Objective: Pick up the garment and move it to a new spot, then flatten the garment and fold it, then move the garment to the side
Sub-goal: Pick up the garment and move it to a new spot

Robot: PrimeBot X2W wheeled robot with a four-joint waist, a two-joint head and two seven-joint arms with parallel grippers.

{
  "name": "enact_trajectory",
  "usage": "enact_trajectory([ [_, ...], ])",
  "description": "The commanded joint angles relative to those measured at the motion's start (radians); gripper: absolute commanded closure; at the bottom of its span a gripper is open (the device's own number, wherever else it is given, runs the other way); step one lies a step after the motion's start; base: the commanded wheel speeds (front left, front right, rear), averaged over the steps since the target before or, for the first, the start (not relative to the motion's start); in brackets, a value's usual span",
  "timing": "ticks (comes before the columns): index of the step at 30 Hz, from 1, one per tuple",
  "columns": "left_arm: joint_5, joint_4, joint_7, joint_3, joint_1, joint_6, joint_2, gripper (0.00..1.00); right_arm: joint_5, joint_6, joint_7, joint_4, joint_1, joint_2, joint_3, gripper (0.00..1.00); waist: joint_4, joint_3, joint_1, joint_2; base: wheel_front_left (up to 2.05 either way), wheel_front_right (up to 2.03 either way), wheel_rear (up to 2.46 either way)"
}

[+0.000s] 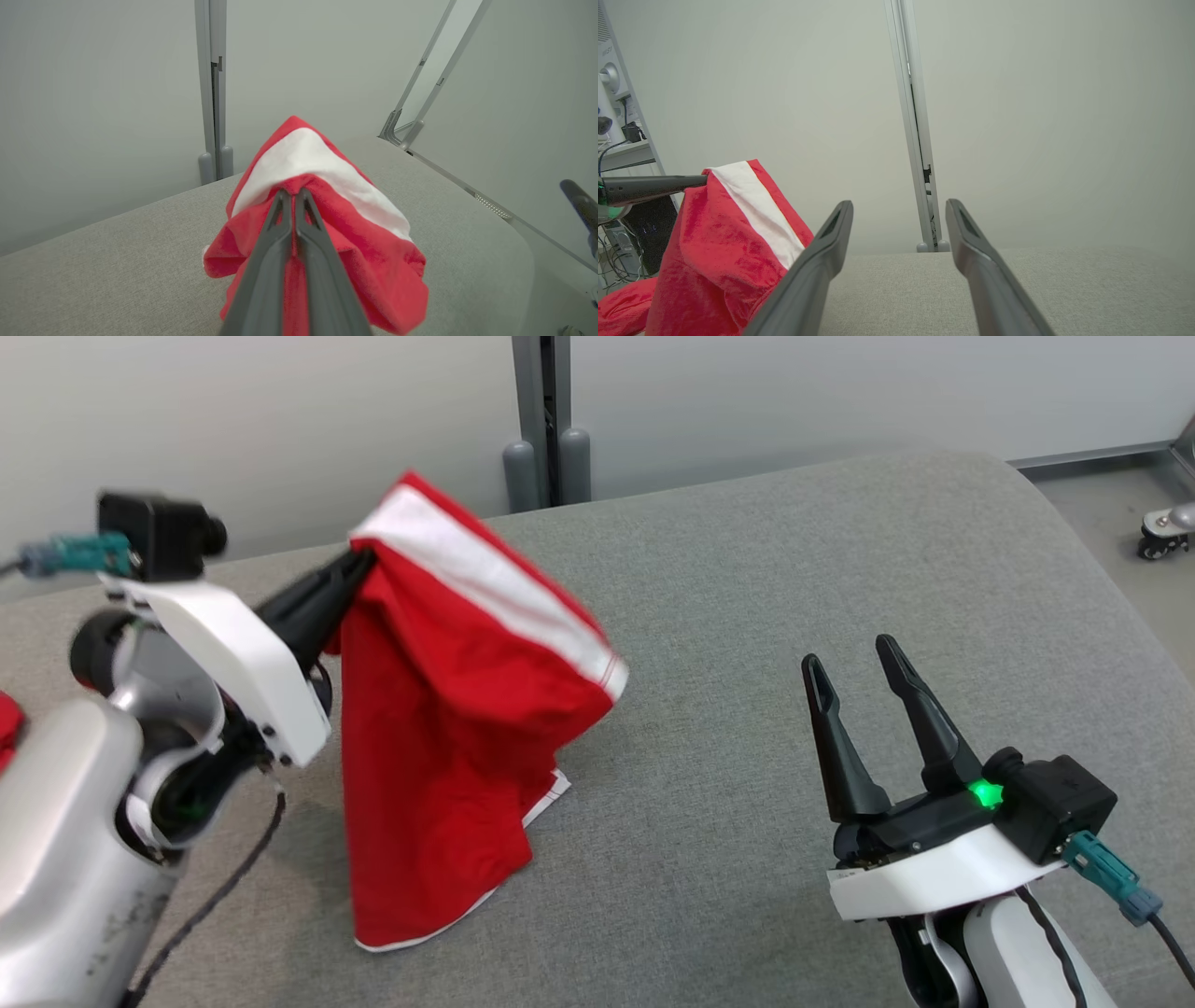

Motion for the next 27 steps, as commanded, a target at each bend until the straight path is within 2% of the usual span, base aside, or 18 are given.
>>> enact_trajectory([
  [1, 0.008, 0.036, -0.03, -0.003, 0.028, -0.001, -0.009, 1.0, 0.0, 0.002, -0.005, 0.005, -0.009, -0.004, 0.001, 0.0, -0.008, 0.01, 0.0, 0.0, 0.0, 0.0, 0.0],
  [11, 0.073, 0.388, -0.231, -0.061, 0.043, -0.062, -0.126, 1.0, 0.01, 0.002, -0.005, 0.02, -0.032, -0.004, 0.012, 0.0, -0.024, 0.04, 0.0, 0.0, 0.0, 0.0, 0.0],
  [12, 0.081, 0.428, -0.254, -0.067, 0.035, -0.069, -0.139, 0.71, 0.01, 0.002, -0.005, 0.024, -0.034, -0.004, 0.013, 0.0, -0.024, 0.042, 0.0, 0.0, 0.0, 0.0, 0.0],
  [13, 0.084, 0.47, -0.271, -0.074, 0.026, -0.074, -0.15, 0.03, 0.012, 0.002, -0.005, 0.026, -0.036, -0.004, 0.015, 0.0, -0.024, 0.046, 0.0, 0.0, 0.0, 0.0, 0.0],
  [14, 0.09, 0.509, -0.291, -0.082, 0.015, -0.081, -0.162, 0.0, 0.012, 0.002, -0.005, 0.028, -0.038, -0.004, 0.015, 0.0, -0.023, 0.05, 0.0, 0.0, 0.0, 0.0, 0.0],
  [19, 0.119, 0.625, -0.388, -0.125, -0.038, -0.101, -0.199, 0.0, 0.007, 0.002, -0.005, 0.032, -0.04, -0.004, 0.01, 0.0, -0.009, 0.065, 0.0, 0.0, 0.0, 0.0, 0.0],
  [24, 0.134, 0.644, -0.462, -0.173, -0.073, -0.105, -0.207, 0.0, -0.001, 0.002, -0.005, 0.041, -0.031, -0.004, 0.002, 0.0, 0.019, 0.054, 0.0, 0.0, 0.0, 0.0, 0.0],
  [27, 0.129, 0.624, -0.492, -0.194, -0.07, -0.105, -0.193, 0.0, -0.007, 0.002, -0.005, 0.049, -0.02, -0.005, 0.002, 0.0, 0.034, 0.036, 0.0, 0.0, 0.0, 0.0, 0.0],
])
